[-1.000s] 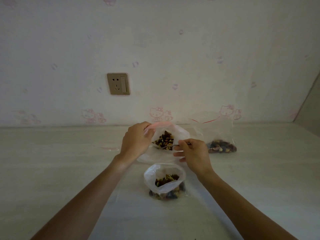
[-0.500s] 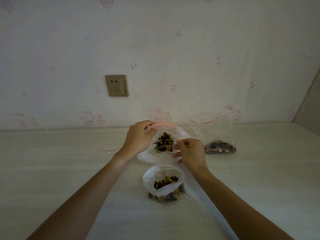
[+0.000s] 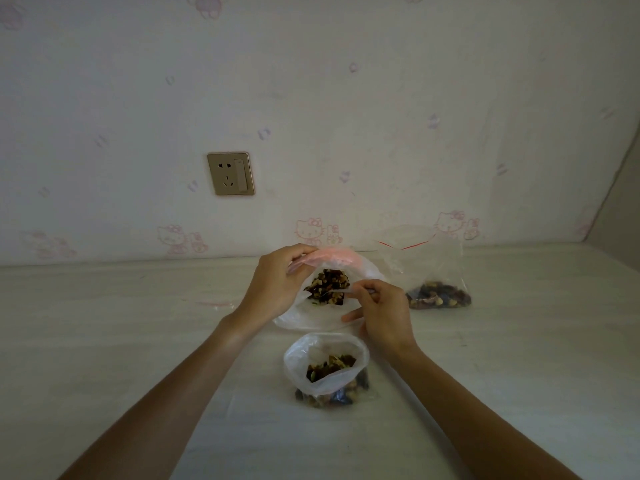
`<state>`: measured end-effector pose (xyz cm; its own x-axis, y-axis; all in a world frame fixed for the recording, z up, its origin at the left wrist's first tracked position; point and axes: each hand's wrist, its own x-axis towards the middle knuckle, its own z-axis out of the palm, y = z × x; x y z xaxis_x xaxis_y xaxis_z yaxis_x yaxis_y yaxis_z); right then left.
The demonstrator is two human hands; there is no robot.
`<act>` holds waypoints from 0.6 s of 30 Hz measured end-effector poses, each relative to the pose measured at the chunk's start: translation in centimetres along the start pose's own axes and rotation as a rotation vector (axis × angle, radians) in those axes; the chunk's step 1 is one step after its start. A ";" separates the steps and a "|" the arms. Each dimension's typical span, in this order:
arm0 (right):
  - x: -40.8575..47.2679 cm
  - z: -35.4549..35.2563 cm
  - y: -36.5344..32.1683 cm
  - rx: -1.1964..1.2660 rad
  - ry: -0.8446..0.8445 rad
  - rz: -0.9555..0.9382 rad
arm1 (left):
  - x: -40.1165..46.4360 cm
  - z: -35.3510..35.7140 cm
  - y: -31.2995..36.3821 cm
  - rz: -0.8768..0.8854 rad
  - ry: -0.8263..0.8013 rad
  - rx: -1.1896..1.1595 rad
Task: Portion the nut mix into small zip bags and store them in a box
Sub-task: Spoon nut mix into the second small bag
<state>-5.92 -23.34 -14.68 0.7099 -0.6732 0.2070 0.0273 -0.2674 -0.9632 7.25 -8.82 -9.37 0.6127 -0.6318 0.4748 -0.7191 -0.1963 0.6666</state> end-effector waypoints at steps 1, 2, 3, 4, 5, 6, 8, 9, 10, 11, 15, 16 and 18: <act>-0.1 -0.1 0.0 0.012 -0.003 0.003 | 0.1 0.0 -0.1 0.004 0.007 0.000; -0.2 -0.2 -0.1 0.026 -0.003 0.006 | 0.2 -0.1 -0.3 0.004 0.015 0.001; -0.2 -0.4 -0.1 0.042 -0.001 0.014 | 0.2 -0.2 -0.4 0.001 0.024 0.004; -0.2 -0.5 -0.1 0.060 0.002 0.027 | 0.3 -0.3 -0.6 -0.005 0.033 0.007; -0.2 -0.7 -0.2 0.077 0.003 0.042 | 0.3 -0.4 -0.7 -0.011 0.045 0.010; -0.2 -0.9 -0.2 0.092 0.005 0.058 | 0.4 -0.4 -0.8 -0.017 0.058 0.014; -0.2 -1.2 -0.4 0.113 0.014 0.084 | 0.3 -0.4 -0.9 -0.028 0.084 0.048; -0.1 -1.4 -0.6 0.120 0.019 0.092 | 0.3 -0.4 -0.9 -0.036 0.096 0.083; -0.1 -1.6 -0.8 0.125 0.023 0.095 | 0.3 -0.5 -1.0 -0.049 0.106 0.124; -0.1 -1.8 -1.1 0.127 0.025 0.095 | 0.3 -0.6 -1.0 -0.066 0.113 0.160; -0.2 -3.0 -2.4 0.140 0.013 0.086 | -0.1 -1.5 -0.8 -0.137 0.104 0.208; -0.3 -3.4 -2.8 0.144 0.008 0.083 | -0.4 -1.7 -0.6 -0.138 0.107 0.206; -0.8 -4.3 -3.6 0.161 -0.004 0.071 | -1.4 -2.1 -0.2 -0.101 0.154 0.215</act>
<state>-9.67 -24.80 -10.67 0.7167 -0.6837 0.1374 0.0891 -0.1056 -0.9904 7.17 -6.34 -8.97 0.7158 -0.4829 0.5044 -0.6946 -0.4178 0.5857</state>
